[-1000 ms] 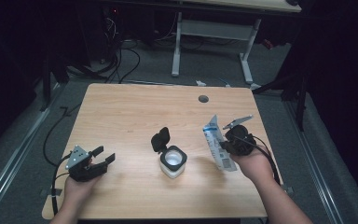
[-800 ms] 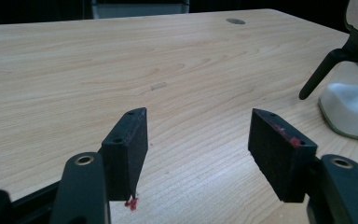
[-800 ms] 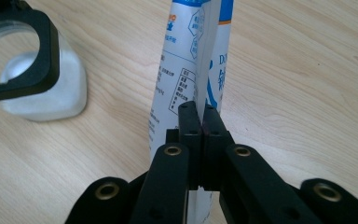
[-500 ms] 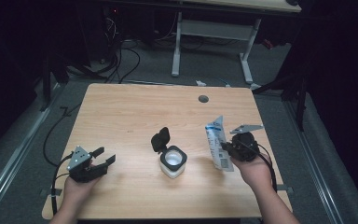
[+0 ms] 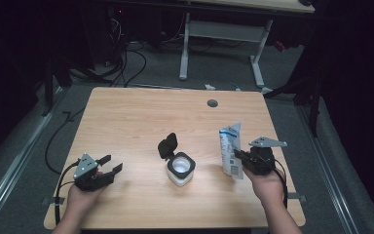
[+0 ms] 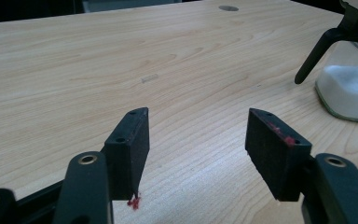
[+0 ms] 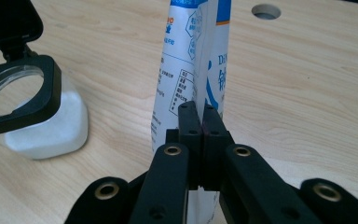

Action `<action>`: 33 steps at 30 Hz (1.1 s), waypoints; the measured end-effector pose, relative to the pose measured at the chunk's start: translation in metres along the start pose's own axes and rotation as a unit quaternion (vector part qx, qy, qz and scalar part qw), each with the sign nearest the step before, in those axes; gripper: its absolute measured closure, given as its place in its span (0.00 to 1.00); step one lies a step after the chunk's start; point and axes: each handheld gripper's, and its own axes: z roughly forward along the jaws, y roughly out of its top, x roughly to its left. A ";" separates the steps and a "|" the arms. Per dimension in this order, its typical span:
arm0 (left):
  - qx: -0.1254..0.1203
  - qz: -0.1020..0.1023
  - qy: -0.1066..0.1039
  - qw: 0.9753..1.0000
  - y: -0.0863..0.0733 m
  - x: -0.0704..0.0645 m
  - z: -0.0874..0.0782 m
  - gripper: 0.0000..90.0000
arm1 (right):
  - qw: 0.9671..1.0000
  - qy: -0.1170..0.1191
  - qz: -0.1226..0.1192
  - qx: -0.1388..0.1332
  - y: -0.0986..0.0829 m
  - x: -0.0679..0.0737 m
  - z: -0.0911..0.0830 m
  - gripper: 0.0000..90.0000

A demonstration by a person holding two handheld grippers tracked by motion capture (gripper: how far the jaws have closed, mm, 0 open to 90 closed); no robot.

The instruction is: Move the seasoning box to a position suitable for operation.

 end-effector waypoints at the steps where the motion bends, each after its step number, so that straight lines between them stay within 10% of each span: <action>1: -0.001 0.000 -0.002 1.000 0.000 0.000 0.000 0.46 | 1.000 0.001 0.001 -0.007 -0.001 -0.001 0.000 1.00; 33: 0.048 0.009 -0.001 0.999 0.000 -0.008 0.004 0.45 | 0.987 -0.003 0.035 -0.157 -0.046 -0.013 0.013 1.00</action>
